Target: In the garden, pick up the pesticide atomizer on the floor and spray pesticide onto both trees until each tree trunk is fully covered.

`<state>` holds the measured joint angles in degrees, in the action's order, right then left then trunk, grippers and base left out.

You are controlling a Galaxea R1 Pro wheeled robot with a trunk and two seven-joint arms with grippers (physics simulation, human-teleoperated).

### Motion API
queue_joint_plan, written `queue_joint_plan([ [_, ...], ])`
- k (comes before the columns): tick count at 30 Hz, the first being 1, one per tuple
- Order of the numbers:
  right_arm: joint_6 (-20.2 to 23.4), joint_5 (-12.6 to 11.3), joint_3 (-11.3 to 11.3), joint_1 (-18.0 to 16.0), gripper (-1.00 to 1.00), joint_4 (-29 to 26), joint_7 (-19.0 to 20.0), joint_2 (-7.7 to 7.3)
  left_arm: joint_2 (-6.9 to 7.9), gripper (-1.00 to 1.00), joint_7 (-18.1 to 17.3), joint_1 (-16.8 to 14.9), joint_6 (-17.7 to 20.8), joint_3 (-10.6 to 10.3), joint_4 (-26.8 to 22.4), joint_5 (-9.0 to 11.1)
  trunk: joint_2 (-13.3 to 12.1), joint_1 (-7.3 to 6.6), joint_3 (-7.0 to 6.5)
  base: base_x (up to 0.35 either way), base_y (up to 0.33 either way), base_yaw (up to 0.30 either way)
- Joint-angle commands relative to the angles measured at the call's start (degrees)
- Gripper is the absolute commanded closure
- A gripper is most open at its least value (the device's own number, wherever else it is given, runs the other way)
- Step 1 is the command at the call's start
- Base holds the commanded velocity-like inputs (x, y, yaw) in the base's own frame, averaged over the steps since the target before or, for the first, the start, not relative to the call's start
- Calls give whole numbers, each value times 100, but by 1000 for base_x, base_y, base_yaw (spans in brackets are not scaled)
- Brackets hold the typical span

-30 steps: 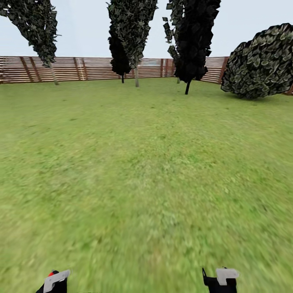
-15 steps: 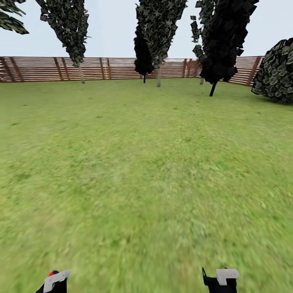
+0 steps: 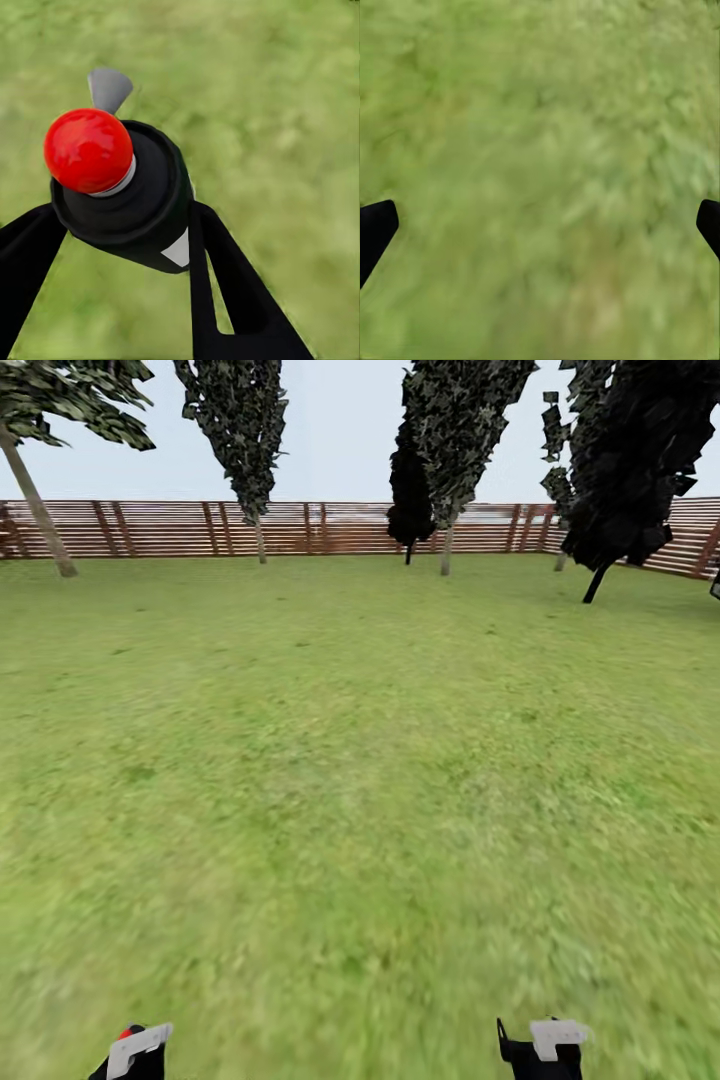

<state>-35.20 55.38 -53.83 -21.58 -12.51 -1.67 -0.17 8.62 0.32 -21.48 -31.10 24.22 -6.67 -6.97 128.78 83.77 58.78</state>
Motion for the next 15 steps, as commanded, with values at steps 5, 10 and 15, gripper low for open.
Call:
queue_joint_plan([
  [5,-25,61,-40,-4,-100,3,-17,0,-1,100,3,-5,-18,48,8,-59,2,0,4,109,334,280],
  [10,-26,61,-40,-4,-100,3,-17,0,-1,100,3,-5,-18,48,8,-59,2,0,4,111,334,280],
  [15,-23,61,-40,-4,-100,3,-17,0,-8,100,88,-5,-26,46,8,-60,2,0,4,112,333,280],
])
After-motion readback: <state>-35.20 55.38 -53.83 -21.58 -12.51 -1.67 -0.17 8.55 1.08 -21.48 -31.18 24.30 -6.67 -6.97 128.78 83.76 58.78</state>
